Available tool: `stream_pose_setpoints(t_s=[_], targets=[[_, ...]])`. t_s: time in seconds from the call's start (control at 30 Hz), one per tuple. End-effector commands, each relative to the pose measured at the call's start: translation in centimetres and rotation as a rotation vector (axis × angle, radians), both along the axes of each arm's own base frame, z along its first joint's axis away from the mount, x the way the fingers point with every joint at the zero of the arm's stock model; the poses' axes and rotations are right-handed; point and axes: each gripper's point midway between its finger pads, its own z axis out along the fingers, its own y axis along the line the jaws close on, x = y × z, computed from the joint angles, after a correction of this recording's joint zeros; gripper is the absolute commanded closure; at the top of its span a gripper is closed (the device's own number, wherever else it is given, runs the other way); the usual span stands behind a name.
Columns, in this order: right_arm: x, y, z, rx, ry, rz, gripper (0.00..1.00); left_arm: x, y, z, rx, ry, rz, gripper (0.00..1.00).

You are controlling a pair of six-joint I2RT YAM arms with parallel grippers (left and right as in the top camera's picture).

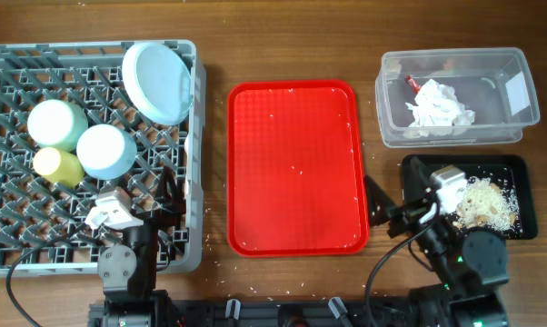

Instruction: Sort waste into correct bins and load items into the dishwasher rack

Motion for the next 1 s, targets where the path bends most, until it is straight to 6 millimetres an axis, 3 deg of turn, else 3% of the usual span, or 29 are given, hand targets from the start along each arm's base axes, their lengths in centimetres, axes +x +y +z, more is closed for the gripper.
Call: stream_pose_setpoints(t_s=[0.0, 0.13, 0.5, 0.77, 0.97], targets=[[-0.7, 0.7, -1.6, -0.016, -0.050, 0.053, 0.00, 0.0, 0.0, 0.0, 0.019, -0.003, -0.004, 0.00], [-0.8, 0.7, -2.3, -0.019, -0.110, 0.054, 0.00, 0.0, 0.0, 0.0, 0.019, -0.003, -0.004, 0.00], [0.1, -0.1, -5.0, -0.228, -0.167, 0.013, 0.00, 0.0, 0.0, 0.0, 0.020, -0.003, -0.004, 0.00], [1.3, -3.9, -5.3, -0.205, -0.115, -0.213, 0.00, 0.0, 0.0, 0.0, 0.019, -0.004, -0.004, 0.00], [1.6, -5.3, -5.3, -0.186, -0.101, -0.286, 0.00, 0.0, 0.0, 0.0, 0.019, -0.003, -0.004, 0.00]])
